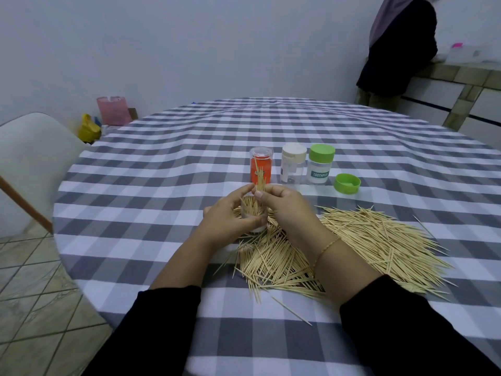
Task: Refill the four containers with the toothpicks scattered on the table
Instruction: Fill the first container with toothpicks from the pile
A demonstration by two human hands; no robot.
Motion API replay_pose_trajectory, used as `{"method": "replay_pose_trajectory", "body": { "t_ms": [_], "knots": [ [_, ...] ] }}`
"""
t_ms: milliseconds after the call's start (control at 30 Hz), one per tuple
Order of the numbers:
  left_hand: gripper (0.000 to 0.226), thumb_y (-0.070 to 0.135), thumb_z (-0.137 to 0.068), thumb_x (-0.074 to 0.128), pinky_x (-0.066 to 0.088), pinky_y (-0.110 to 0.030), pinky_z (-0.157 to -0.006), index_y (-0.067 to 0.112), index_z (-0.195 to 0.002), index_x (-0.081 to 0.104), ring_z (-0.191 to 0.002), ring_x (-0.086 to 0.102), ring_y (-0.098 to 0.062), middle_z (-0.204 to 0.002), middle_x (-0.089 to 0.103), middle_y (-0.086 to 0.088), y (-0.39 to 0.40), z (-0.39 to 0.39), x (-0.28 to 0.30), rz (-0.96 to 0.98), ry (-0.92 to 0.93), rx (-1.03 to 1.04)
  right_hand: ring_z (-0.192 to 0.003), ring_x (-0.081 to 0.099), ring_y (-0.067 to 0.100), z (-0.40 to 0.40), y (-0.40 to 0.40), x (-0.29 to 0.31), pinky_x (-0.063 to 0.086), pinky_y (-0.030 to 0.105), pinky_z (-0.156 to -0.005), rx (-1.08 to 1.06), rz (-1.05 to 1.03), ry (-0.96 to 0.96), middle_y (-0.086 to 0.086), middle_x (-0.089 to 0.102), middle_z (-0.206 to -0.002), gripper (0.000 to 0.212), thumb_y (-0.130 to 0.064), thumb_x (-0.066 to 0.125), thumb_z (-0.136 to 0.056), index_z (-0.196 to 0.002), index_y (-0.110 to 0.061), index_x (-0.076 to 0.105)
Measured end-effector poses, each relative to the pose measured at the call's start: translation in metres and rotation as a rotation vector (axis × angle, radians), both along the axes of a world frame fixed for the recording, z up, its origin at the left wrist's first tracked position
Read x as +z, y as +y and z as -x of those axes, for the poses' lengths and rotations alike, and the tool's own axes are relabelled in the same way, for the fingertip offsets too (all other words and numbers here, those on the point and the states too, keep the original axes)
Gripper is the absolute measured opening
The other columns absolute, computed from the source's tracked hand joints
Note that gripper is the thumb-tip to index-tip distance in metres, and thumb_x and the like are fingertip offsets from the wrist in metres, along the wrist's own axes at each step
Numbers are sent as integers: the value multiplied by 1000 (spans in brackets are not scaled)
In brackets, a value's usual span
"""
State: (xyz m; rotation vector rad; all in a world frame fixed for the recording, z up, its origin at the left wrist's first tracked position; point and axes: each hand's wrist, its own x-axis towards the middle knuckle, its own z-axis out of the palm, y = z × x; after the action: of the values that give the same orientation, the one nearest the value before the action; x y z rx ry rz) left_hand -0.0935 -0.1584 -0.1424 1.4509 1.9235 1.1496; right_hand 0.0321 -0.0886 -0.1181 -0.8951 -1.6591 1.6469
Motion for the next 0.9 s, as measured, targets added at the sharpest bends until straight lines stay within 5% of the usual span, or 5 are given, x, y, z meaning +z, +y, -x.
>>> {"method": "replay_pose_trajectory", "body": {
  "t_ms": [100,233,533,700,900],
  "knots": [
    [91,74,-53,63,33,-50,-109,53,-138,38,-126,50,-14,-131,60,11,-1,-2,2,-3,-4,3,-88,69,20,-2,1,1,55,28,-72,8,-21,-19,6,73,-96,16,-16,59,-91,-103,-15,71],
    [87,74,-53,64,35,-51,-108,57,-134,39,-125,52,-16,-132,59,11,-2,-3,2,-5,-5,1,-84,66,9,-8,1,6,48,13,-57,-10,-78,-17,4,71,-100,19,-17,60,-90,-108,-16,69],
    [63,69,-57,65,36,-51,-106,84,-107,31,-122,53,-16,-128,60,13,-4,-5,5,-21,29,4,-87,62,9,-3,1,12,52,18,-71,-49,-190,-5,3,66,-99,13,-14,57,-92,-103,-13,65],
    [65,65,-61,67,37,-51,-105,73,-118,37,-119,54,-12,-124,62,16,-4,-5,4,-30,29,12,-98,61,13,-3,1,10,51,18,-73,-21,-257,-88,3,63,-109,22,-20,56,-94,-115,-19,62],
    [53,54,-65,66,38,-52,-103,77,-105,40,-114,57,-8,-113,62,25,-5,-7,9,-8,31,10,-124,42,5,0,-7,5,36,31,-106,54,-596,-173,-5,47,-139,43,-33,51,-96,-138,-27,47]
  ]
}}
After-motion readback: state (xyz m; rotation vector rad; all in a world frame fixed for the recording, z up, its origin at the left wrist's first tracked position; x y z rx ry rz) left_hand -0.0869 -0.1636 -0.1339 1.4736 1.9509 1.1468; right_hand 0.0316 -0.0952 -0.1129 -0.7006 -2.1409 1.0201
